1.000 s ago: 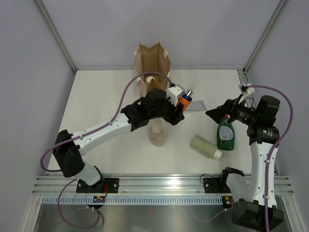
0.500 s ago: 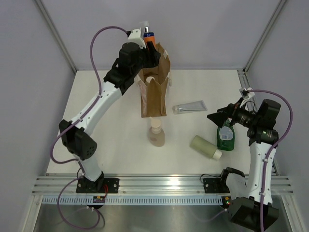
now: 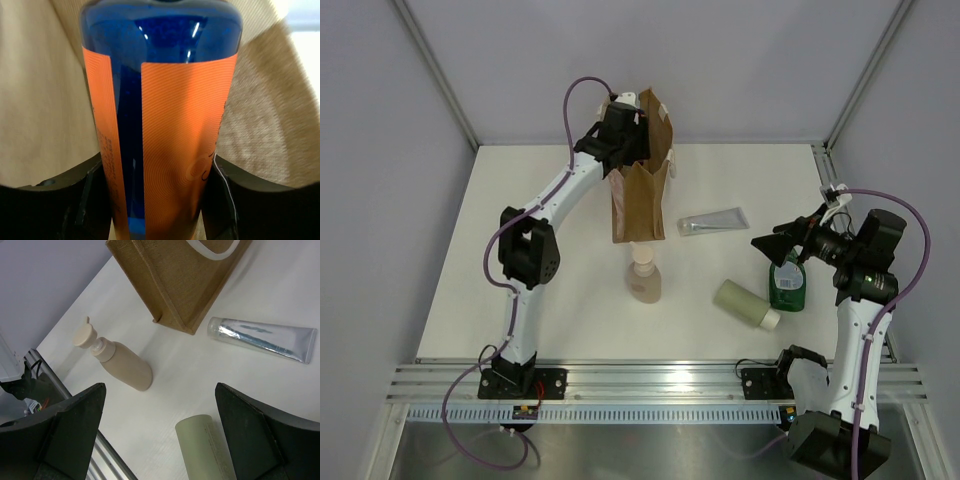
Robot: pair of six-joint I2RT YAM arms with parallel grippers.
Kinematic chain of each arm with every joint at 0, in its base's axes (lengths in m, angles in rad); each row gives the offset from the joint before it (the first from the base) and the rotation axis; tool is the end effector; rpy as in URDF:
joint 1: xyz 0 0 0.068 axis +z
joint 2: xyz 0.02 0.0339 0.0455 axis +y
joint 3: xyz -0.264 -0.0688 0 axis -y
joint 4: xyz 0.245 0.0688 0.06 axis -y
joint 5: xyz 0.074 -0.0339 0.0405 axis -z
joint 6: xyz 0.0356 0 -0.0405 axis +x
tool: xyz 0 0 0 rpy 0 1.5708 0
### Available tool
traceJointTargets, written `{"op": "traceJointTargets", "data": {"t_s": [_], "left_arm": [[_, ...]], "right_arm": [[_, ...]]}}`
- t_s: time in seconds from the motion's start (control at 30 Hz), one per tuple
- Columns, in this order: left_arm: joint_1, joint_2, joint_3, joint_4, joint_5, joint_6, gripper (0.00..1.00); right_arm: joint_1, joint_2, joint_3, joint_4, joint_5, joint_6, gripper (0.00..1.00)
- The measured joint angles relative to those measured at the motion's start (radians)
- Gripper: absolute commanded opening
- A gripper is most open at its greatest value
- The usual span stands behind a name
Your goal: Place the personal care products into the canvas bag
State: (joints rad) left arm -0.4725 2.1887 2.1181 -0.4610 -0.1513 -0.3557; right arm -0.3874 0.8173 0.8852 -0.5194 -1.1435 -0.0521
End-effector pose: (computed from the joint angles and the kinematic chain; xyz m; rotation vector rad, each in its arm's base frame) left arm 0.4616 -0.2299 0.3159 0.0319 2.1137 -0.3396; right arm 0.1600 -0.0303 0.3438 -0.3913 1.7876 0.8340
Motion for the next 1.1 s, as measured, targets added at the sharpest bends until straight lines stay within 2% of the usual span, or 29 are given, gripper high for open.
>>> {"op": "traceJointTargets", "data": {"t_s": [0.07, 0.1, 0.23, 0.4, 0.57, 0.7, 0.8, 0.9, 1.1], "left_arm": [[0.0, 0.0, -0.002, -0.02, 0.003, 0.005, 0.68], [0.0, 0.0, -0.002, -0.024, 0.005, 0.009, 0.78], [-0.001, -0.009, -0.002, 0.014, 0.01, 0.005, 0.91], [-0.002, -0.036, -0.001, 0.022, 0.034, -0.012, 0.93], [-0.002, -0.101, 0.0, 0.021, 0.08, -0.01, 0.95], [-0.002, -0.209, -0.014, 0.023, 0.151, 0.007, 0.99], [-0.002, -0.356, -0.107, 0.047, 0.2, 0.022, 0.99], [-0.002, -0.558, -0.268, 0.087, 0.238, 0.04, 0.99], [-0.003, -0.981, -0.678, 0.158, 0.279, 0.051, 0.99]], "right_arm": [[0.0, 0.0, -0.002, 0.0, -0.003, -0.002, 0.99], [0.0, 0.001, -0.003, 0.0, -0.005, -0.005, 0.99], [0.0, 0.001, -0.005, -0.001, -0.026, -0.023, 0.99], [-0.001, 0.004, -0.005, -0.019, -0.059, -0.069, 0.99], [-0.002, 0.02, -0.005, -0.133, -0.111, -0.222, 0.99], [-0.001, 0.045, 0.002, -0.222, -0.116, -0.349, 1.0], [0.019, 0.079, 0.031, -0.308, -0.078, -0.445, 1.0], [0.071, 0.105, 0.098, -0.42, 0.026, -0.568, 1.0], [0.35, 0.108, 0.208, -0.606, 0.368, -0.768, 0.99]]}}
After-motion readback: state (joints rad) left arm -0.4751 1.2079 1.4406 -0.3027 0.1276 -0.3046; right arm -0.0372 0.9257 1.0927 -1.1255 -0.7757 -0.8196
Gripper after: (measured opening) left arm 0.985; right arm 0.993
